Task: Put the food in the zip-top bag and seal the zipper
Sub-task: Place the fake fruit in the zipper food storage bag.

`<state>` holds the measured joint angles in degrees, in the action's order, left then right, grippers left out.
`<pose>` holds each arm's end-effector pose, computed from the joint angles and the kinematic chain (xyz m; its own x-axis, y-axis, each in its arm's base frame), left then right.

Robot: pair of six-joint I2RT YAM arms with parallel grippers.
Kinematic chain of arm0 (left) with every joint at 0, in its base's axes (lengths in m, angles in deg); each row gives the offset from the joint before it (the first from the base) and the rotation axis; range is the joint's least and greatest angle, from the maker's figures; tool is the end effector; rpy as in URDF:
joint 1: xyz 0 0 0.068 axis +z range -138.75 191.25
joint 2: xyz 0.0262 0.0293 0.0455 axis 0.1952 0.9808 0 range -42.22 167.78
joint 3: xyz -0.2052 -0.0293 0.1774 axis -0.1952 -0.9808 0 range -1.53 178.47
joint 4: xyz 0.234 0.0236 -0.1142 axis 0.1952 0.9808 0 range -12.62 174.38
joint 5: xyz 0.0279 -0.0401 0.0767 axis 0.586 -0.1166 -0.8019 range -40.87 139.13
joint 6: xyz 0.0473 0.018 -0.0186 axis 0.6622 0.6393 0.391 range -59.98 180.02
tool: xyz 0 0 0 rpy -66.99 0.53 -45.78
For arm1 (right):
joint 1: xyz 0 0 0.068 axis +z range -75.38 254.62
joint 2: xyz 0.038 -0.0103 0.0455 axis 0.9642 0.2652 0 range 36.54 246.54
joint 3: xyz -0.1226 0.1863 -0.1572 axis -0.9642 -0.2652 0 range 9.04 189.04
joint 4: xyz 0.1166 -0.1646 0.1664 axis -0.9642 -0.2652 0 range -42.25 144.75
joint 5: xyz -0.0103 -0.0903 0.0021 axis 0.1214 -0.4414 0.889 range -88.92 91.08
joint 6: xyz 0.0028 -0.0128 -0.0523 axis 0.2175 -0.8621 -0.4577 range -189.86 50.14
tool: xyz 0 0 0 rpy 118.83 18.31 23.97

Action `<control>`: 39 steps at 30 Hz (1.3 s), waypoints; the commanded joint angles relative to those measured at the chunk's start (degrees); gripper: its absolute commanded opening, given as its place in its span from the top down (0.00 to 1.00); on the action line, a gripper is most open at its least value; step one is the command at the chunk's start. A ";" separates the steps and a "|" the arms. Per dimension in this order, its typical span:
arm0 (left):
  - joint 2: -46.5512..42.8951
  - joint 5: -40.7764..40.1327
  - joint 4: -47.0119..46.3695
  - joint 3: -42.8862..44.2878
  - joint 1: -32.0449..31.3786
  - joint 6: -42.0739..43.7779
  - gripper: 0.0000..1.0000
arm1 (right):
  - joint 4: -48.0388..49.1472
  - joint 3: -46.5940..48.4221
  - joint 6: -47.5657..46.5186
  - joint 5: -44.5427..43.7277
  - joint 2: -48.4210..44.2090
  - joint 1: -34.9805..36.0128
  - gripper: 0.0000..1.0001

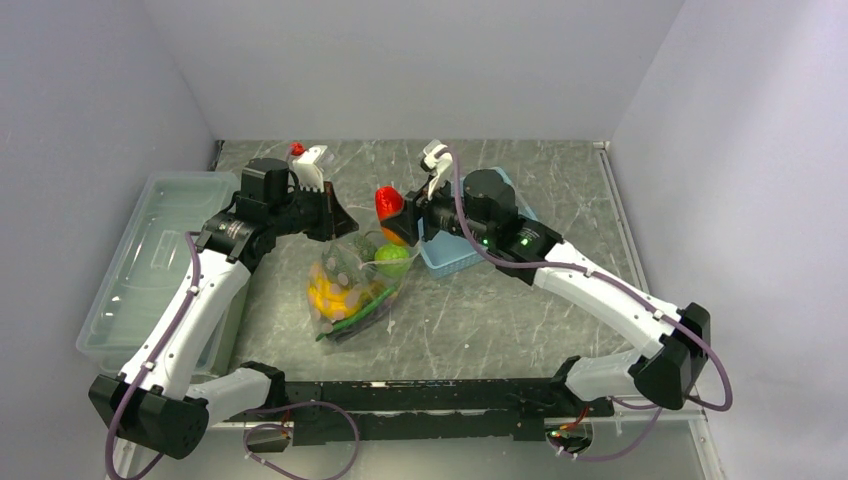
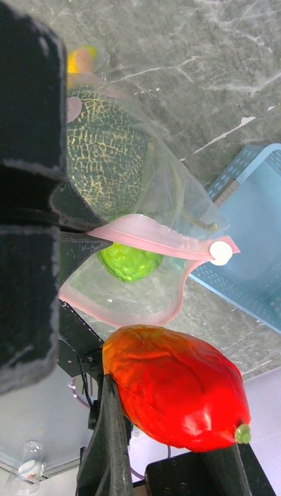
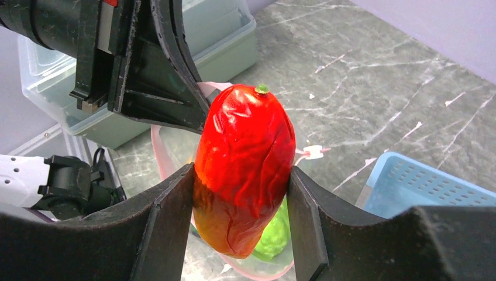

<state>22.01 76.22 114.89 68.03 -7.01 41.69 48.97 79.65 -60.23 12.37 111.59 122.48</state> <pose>0.2161 -0.0884 0.3774 -0.6829 -0.0695 -0.7272 0.4532 0.7405 -0.4964 0.2015 0.2331 0.3901 -0.2607 -0.0434 -0.9645 -0.8243 0.5300 0.1989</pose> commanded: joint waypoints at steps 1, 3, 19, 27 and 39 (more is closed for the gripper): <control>-0.58 1.75 -2.64 0.08 -0.20 -0.50 1.00 | 8.05 -0.97 -1.90 1.51 0.99 1.11 0.78; -0.59 1.81 -2.69 0.11 -0.20 -0.57 1.00 | 9.07 -1.47 -2.29 1.31 1.60 1.56 0.78; -0.58 2.41 -2.63 0.08 -0.20 -0.70 1.00 | 13.25 -7.33 -4.40 0.32 3.58 4.95 0.80; -0.51 2.09 -2.71 -0.01 -0.11 -0.95 1.00 | 10.69 -7.38 -2.55 0.52 4.00 6.28 0.80; -0.59 2.48 -2.89 0.02 -0.11 -0.82 1.00 | 3.03 -1.70 8.95 0.84 8.47 6.28 0.79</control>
<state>22.11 76.22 114.89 67.87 -6.81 41.28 52.49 74.99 -57.46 13.18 118.84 128.56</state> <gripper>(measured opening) 0.009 0.571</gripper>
